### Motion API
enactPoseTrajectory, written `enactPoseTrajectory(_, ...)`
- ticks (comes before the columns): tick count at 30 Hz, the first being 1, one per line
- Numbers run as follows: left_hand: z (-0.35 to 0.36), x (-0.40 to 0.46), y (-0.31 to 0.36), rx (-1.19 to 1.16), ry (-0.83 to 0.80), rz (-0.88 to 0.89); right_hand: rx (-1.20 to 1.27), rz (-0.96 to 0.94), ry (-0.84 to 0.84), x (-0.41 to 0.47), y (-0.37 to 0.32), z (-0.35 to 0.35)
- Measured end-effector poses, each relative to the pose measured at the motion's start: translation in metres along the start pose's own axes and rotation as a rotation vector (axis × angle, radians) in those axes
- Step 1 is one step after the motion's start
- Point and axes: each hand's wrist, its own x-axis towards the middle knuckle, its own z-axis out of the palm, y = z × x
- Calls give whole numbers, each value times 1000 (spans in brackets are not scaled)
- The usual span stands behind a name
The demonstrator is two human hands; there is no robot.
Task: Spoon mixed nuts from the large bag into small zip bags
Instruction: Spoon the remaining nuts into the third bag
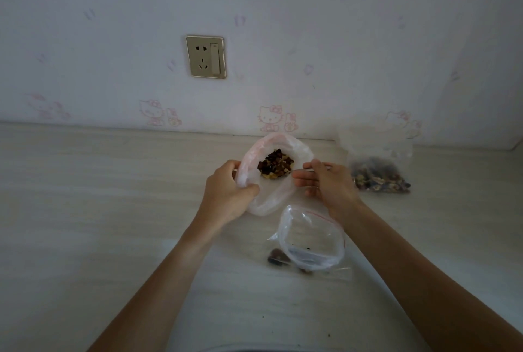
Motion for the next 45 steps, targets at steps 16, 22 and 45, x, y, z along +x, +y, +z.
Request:
enactPoseTrajectory(16,-8,1,-8,-22,142,29,76,14,-86,-11,-9,-10)
enactPoseTrajectory(22,-16,-2,-4,52,245,87,136,-10,-125,-21,-28,-15)
enactPoseTrajectory(45,22,-81,30,308,-50,207,-89,-215,-238,-136,-8,-109)
